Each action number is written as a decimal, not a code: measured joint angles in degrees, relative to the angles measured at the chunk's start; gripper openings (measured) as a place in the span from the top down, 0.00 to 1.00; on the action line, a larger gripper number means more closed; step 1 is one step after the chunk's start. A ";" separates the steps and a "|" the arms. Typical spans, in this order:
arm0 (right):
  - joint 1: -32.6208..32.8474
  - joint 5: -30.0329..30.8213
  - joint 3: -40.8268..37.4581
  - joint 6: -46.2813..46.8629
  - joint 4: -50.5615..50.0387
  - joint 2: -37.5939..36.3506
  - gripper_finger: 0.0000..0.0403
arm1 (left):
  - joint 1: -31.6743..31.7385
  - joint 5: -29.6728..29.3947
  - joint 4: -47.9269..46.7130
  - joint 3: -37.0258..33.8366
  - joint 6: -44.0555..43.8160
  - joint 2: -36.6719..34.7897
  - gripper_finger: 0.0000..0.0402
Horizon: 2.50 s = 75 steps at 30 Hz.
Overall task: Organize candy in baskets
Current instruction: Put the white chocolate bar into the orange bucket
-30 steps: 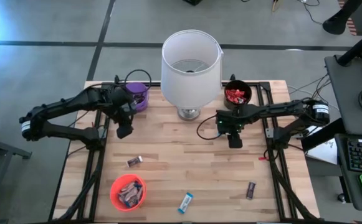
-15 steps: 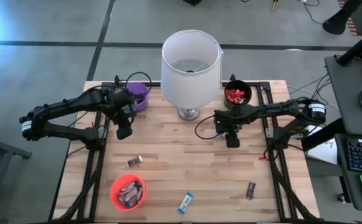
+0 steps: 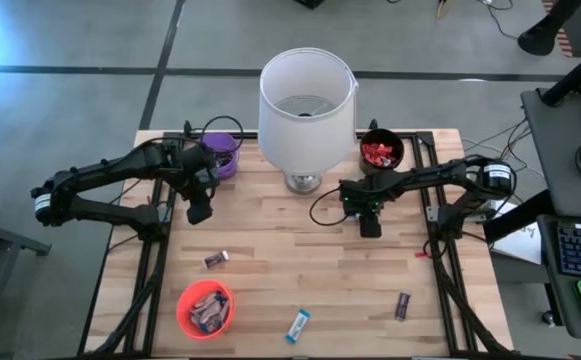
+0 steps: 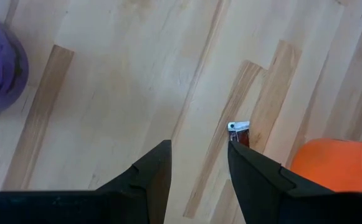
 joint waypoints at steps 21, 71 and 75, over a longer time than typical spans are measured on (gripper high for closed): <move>1.70 -3.36 2.12 9.04 -3.88 -6.25 0.97 | 0.00 0.38 -0.41 0.00 0.44 0.00 0.65; 16.91 -6.23 57.49 17.85 22.03 17.14 0.97 | -0.01 36.02 27.86 0.00 5.92 -1.58 0.65; 16.80 -6.07 62.68 17.65 21.97 20.03 0.97 | -0.02 36.05 33.35 0.00 7.00 -1.70 0.65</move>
